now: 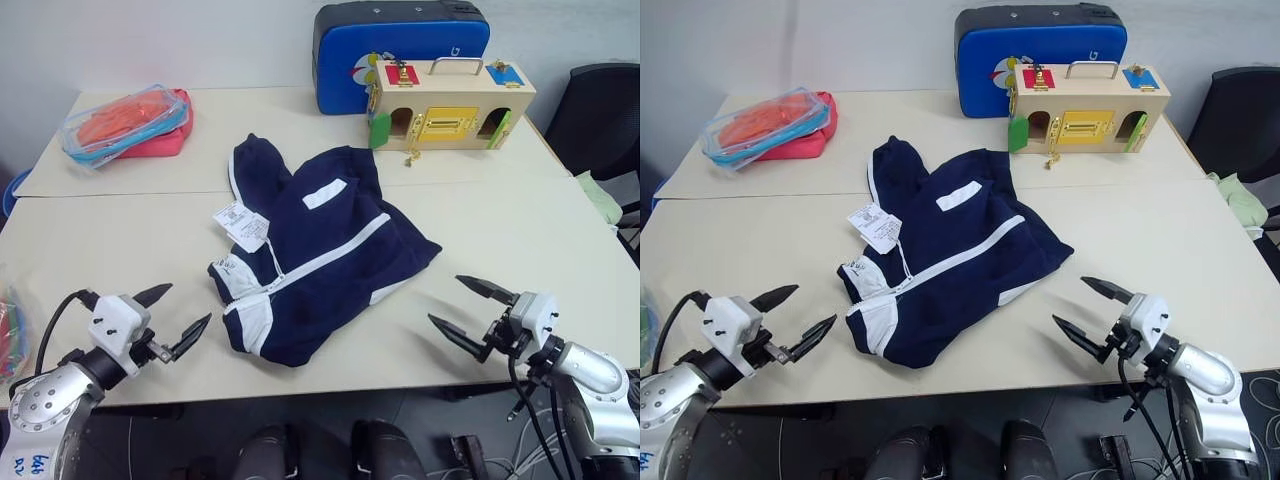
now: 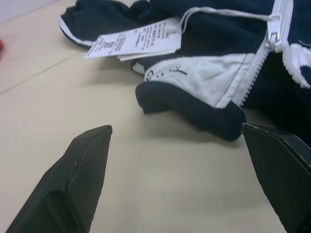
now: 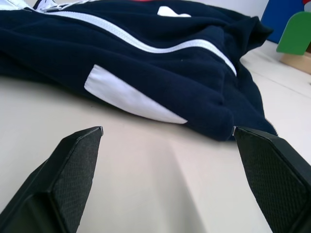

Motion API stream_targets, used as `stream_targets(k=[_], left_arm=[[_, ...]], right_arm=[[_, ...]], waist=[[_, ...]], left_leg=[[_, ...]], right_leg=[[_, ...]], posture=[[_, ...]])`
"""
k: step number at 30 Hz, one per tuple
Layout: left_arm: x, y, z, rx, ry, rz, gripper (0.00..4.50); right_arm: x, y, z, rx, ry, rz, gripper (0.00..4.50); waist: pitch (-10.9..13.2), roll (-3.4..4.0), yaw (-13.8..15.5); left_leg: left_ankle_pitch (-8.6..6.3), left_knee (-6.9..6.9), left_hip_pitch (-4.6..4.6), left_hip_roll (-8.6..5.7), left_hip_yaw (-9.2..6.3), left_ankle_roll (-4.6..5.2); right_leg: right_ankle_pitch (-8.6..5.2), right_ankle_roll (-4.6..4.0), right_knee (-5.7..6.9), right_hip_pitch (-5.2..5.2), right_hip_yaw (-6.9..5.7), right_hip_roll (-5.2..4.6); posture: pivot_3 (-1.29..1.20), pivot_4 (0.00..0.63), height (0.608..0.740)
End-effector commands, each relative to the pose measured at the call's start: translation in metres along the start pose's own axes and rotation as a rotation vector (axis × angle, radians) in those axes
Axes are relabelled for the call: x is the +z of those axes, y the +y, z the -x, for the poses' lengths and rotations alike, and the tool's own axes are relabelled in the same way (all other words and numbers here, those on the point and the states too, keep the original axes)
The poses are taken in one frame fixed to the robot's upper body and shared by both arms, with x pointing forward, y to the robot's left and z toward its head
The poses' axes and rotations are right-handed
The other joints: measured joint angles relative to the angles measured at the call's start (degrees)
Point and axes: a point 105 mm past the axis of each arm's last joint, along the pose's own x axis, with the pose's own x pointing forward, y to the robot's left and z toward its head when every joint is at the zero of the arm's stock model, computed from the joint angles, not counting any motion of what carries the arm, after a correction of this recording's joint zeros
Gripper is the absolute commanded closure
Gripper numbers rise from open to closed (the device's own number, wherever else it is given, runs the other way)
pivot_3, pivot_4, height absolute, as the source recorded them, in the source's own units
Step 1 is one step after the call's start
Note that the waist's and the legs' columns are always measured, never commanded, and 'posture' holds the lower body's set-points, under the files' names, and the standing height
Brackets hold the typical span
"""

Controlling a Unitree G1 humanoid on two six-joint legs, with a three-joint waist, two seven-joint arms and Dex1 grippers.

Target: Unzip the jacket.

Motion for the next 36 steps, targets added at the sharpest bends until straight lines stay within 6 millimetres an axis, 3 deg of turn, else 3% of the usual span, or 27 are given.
stream_targets(k=[1,6,12,16,20,27,32,36], left_arm=[[0.006,0.003,0.005,-0.016,-0.009,-0.016,0.00],[0.014,-0.011,0.013,-0.152,-0.051,0.048,0.00],[0.016,-0.018,0.024,-0.257,-0.025,-0.008,0.00],[0.015,-0.017,0.028,-0.276,-0.020,-0.069,0.00],[0.023,-0.031,0.026,-0.364,-0.012,-0.066,0.00],[0.051,-0.073,-0.020,-0.530,-0.039,-0.151,0.00],[0.044,-0.092,-0.051,-0.553,0.018,-0.109,0.00],[0.025,-0.104,-0.073,-0.544,0.104,-0.131,0.00]], right_arm=[[0.005,-0.005,0.006,0.012,0.005,0.051,0.02],[0.004,-0.003,0.013,0.055,0.029,0.081,0.02],[0.002,-0.003,0.021,0.066,0.051,0.111,0.02],[0.001,-0.002,0.021,0.100,0.059,0.136,0.02],[0.005,-0.004,0.016,0.132,0.057,0.200,0.02],[0.004,-0.029,-0.024,0.251,0.150,0.456,0.02],[0.000,-0.047,-0.055,0.284,0.199,0.571,0.02],[-0.003,-0.062,-0.077,0.268,0.238,0.617,0.02]], waist=[[0.0,0.00,0.0],[0.0,0.01,0.0],[0.0,0.01,-0.1],[0.0,0.01,-0.1],[0.0,0.01,-0.1],[0.0,0.06,-0.3],[0.1,0.14,-0.6],[0.1,0.14,-1.4]], left_leg=[[0.00,0.00,0.00,0.00,0.00,0.00],[-0.01,0.02,0.00,0.00,0.00,0.01],[0.00,0.02,0.02,0.01,0.00,-0.01],[0.00,0.03,0.04,0.00,0.00,0.00],[0.00,0.01,0.03,0.01,0.00,0.00],[0.11,0.11,0.10,-0.05,0.00,-0.05],[0.42,0.08,0.05,-0.04,0.08,0.12],[0.58,0.12,0.04,0.01,0.12,0.23]], right_leg=[[0.00,0.00,0.00,0.00,0.00,0.00],[0.00,0.00,0.00,0.01,0.00,-0.01],[-0.01,-0.02,0.01,0.01,0.00,-0.01],[-0.02,-0.04,0.01,0.02,0.01,-0.02],[-0.03,-0.05,0.01,0.01,0.01,-0.02],[0.03,0.00,0.12,0.08,0.03,-0.05],[0.02,-0.02,0.26,-0.02,0.02,0.09],[-0.01,-0.04,0.23,0.03,0.02,0.26]], posture=[[0.00,0.150,0.740],[0.00,0.150,0.740],[0.00,0.150,0.740],[0.00,0.150,0.740],[0.00,0.150,0.740],[0.00,0.150,0.740],[0.00,0.150,0.740],[0.00,0.150,0.740]])
